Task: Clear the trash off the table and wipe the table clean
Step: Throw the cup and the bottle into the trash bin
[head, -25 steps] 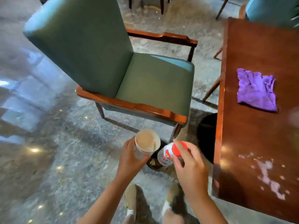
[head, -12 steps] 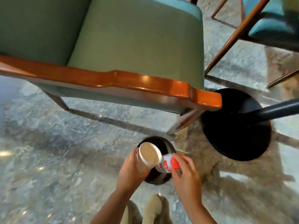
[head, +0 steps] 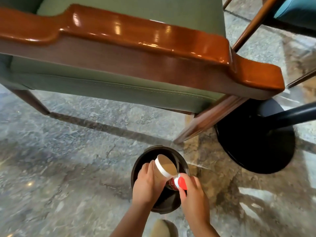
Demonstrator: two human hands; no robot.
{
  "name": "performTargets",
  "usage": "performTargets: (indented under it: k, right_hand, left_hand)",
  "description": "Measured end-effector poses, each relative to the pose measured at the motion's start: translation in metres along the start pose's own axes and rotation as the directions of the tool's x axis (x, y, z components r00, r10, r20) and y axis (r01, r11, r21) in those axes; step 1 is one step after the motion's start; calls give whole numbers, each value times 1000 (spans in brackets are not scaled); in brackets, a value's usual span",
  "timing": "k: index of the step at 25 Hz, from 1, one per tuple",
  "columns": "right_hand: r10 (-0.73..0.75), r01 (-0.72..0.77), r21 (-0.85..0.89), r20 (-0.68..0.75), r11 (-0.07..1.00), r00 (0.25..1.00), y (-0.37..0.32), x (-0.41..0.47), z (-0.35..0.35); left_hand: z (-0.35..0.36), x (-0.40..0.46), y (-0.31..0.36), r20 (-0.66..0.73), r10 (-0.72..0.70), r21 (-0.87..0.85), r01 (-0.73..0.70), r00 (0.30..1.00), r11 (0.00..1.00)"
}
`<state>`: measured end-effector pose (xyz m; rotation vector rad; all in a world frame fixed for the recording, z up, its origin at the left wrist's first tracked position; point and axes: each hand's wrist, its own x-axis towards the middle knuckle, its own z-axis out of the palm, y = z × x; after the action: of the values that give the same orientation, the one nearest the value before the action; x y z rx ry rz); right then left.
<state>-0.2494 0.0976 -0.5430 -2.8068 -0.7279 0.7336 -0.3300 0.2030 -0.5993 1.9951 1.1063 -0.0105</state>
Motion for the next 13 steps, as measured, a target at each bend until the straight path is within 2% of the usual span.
performTargets:
  k: [3, 6, 9, 13]
  right_hand:
    - [16, -16, 2, -2, 1000, 1000, 3, 6, -3]
    - [-11, 11, -80, 11, 997, 1000, -1, 11, -12]
    - [-23, 25, -116, 19, 993, 1000, -15, -2, -31]
    - [-38, 42, -148, 28, 988, 999, -54, -53, -93]
  left_hand:
    - [7, 1, -3, 122, -72, 46, 67, 990, 997]
    - [-7, -5, -1, 134, -136, 148, 116, 982, 982]
    - [-46, -17, 20, 116, -62, 236, 33, 991, 971]
    - [-138, -47, 75, 188, 47, 363, -114, 981, 925]
